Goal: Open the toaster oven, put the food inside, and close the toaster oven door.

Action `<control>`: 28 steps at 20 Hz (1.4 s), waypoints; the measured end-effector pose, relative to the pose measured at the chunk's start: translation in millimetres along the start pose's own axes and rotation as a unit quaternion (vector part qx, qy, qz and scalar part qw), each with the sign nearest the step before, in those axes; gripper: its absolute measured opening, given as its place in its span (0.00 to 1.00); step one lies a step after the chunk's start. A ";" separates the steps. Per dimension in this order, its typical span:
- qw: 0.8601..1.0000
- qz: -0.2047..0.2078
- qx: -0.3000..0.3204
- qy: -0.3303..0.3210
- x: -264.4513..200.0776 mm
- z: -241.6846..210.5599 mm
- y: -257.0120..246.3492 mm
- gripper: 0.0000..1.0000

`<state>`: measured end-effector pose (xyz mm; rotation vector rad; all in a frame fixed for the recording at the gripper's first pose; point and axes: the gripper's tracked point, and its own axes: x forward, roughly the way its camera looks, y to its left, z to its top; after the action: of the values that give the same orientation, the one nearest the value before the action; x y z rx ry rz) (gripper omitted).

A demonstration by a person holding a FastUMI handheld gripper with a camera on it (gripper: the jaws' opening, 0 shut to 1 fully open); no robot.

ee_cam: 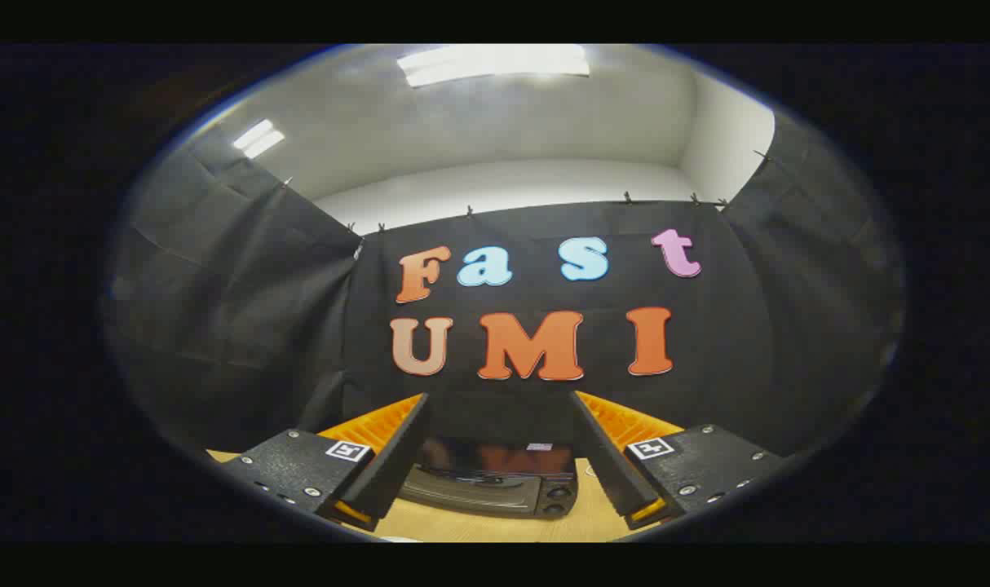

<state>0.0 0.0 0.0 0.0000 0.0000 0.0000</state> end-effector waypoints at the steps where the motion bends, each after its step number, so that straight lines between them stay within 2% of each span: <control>1: 1.000 -0.001 0.000 0.000 0.8 -0.3 -1.3 0.99; 7: 1.000 -0.003 0.005 0.003 2.9 -3.0 -2.5 0.99; 19: 0.999 0.006 0.024 0.046 27.6 -45.1 22.0 0.98; 24: 0.997 0.004 0.027 0.069 50.7 -79.2 34.5 0.99; 28: 0.993 0.005 0.036 0.112 74.5 -123.9 46.4 0.99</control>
<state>74.5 46.4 -123.9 0.0727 0.2244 0.0093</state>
